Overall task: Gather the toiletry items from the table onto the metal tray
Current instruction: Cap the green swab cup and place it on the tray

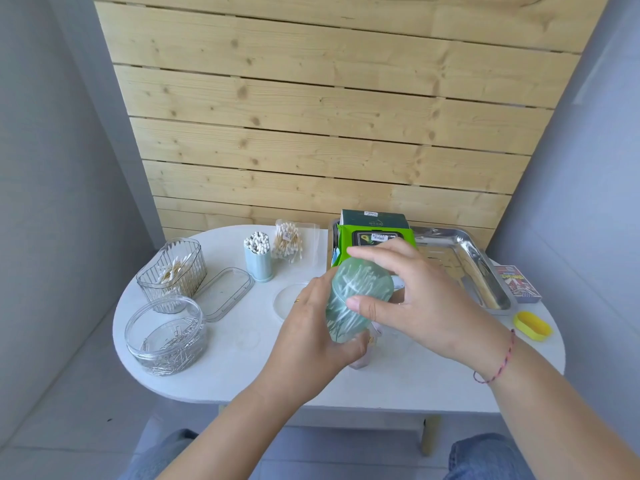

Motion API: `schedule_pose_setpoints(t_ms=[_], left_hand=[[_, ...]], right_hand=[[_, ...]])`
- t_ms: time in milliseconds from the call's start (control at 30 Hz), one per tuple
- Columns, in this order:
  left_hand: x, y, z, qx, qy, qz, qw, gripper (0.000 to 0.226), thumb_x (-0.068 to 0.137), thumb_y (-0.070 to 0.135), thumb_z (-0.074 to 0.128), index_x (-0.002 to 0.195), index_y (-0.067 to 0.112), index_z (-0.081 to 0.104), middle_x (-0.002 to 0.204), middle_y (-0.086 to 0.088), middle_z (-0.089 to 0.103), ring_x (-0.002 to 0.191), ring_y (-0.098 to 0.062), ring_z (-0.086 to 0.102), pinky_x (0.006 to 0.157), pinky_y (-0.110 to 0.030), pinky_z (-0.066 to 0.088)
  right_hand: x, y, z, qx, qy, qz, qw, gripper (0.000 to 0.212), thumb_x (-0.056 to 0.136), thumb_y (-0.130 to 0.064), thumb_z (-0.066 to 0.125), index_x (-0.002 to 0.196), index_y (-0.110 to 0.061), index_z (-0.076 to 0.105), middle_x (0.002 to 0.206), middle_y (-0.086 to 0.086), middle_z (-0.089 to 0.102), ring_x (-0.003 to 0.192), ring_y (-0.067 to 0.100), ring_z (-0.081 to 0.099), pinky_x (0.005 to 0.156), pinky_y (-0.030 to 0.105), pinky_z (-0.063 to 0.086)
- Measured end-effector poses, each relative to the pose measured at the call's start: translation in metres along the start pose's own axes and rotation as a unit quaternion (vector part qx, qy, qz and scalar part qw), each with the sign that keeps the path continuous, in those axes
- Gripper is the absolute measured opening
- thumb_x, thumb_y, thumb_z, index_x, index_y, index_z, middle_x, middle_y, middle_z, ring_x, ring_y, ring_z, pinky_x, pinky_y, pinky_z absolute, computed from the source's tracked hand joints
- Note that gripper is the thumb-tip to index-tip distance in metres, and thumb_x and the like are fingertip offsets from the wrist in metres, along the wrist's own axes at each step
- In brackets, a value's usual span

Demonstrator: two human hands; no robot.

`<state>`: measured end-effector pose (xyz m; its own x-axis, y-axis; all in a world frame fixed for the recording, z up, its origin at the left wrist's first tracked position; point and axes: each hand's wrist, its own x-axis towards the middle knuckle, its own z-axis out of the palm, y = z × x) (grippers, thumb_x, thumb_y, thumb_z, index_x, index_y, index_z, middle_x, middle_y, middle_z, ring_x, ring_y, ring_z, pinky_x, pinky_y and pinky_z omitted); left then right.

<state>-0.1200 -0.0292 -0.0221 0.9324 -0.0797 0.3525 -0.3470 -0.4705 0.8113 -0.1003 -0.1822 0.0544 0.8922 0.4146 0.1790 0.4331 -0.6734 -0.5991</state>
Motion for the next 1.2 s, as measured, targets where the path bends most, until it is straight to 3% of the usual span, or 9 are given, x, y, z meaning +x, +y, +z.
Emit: schedule_pose_setpoints(t_ms=[100,267,367,467,600,733,800,967,1200], left_hand=[[0.002,0.003,-0.002,-0.013,0.015,-0.010,1.000,0.064,0.069,0.022,0.076,0.115,0.051,0.042,0.108,0.015,0.060,0.101,-0.003,0.057,0.082,-0.014,0.046],[0.004,0.004,0.000,-0.067,0.014,-0.031,0.997,0.062,0.065,0.027,0.078,0.121,0.036,0.053,0.104,0.010,0.067,0.092,-0.008,0.064,0.078,-0.028,0.054],[0.004,0.005,0.000,-0.102,0.006,-0.038,0.994,0.060,0.065,0.025,0.078,0.120,0.034,0.054,0.104,0.010,0.067,0.093,-0.007,0.064,0.078,-0.023,0.052],[0.004,0.009,0.001,-0.142,-0.023,-0.049,0.988,0.054,0.071,0.019,0.075,0.119,0.026,0.051,0.098,0.013,0.067,0.086,-0.003,0.063,0.074,-0.017,0.050],[0.011,0.015,0.004,-0.164,-0.020,-0.061,0.984,0.056,0.070,0.021,0.072,0.119,0.023,0.046,0.099,0.003,0.067,0.090,-0.013,0.065,0.078,-0.035,0.056],[0.021,0.021,0.001,-0.136,0.012,-0.077,0.988,0.067,0.062,0.022,0.082,0.116,0.029,0.044,0.095,0.011,0.069,0.084,0.000,0.066,0.070,-0.019,0.055],[0.025,0.022,0.000,-0.152,0.009,-0.081,0.985,0.068,0.063,0.020,0.081,0.119,0.027,0.043,0.097,0.009,0.069,0.086,0.000,0.067,0.075,-0.023,0.056],[0.029,0.021,-0.004,-0.231,-0.025,-0.099,0.967,0.059,0.064,0.024,0.078,0.116,0.018,0.051,0.106,-0.004,0.070,0.099,-0.018,0.069,0.086,-0.047,0.057],[0.027,0.023,-0.001,-0.247,-0.034,-0.094,0.964,0.049,0.068,0.010,0.076,0.113,0.014,0.055,0.098,-0.005,0.071,0.089,-0.014,0.069,0.076,-0.033,0.058]], right_hand=[[0.001,0.001,-0.003,-0.006,-0.005,-0.007,1.000,0.059,0.077,-0.049,0.066,0.132,-0.042,0.047,0.120,-0.018,0.044,0.108,0.001,0.050,0.091,0.027,0.047],[0.003,0.009,-0.006,0.042,-0.014,-0.005,0.999,0.058,0.076,-0.052,0.066,0.130,-0.046,0.046,0.132,-0.022,0.049,0.119,0.000,0.051,0.101,0.030,0.044],[0.003,0.017,-0.004,0.089,-0.013,0.005,0.996,0.062,0.072,-0.060,0.062,0.130,-0.047,0.046,0.133,-0.016,0.055,0.119,0.005,0.055,0.099,0.034,0.048],[0.004,0.018,0.003,0.122,0.008,-0.004,0.992,0.055,0.078,-0.055,0.057,0.130,-0.038,0.050,0.131,-0.015,0.055,0.120,0.000,0.052,0.103,0.028,0.043],[0.007,0.009,0.016,0.159,0.047,-0.036,0.985,0.045,0.086,-0.042,0.051,0.129,-0.028,0.052,0.126,-0.013,0.054,0.122,0.000,0.048,0.104,0.023,0.038],[0.010,0.006,0.023,0.180,0.085,-0.043,0.979,0.042,0.087,-0.039,0.053,0.127,-0.027,0.055,0.118,-0.024,0.054,0.118,-0.001,0.050,0.103,0.027,0.041],[0.013,0.006,0.023,0.190,0.090,-0.045,0.977,0.041,0.086,-0.041,0.054,0.126,-0.028,0.056,0.113,-0.030,0.054,0.117,0.000,0.052,0.103,0.031,0.043],[0.018,0.004,0.018,0.207,0.065,-0.075,0.973,0.037,0.086,-0.040,0.054,0.121,-0.030,0.059,0.118,-0.012,0.057,0.117,0.006,0.052,0.104,0.031,0.041],[0.014,0.007,0.015,0.276,0.036,-0.092,0.956,0.033,0.087,-0.024,0.058,0.120,-0.025,0.061,0.118,-0.003,0.057,0.114,0.008,0.055,0.099,0.027,0.045]])
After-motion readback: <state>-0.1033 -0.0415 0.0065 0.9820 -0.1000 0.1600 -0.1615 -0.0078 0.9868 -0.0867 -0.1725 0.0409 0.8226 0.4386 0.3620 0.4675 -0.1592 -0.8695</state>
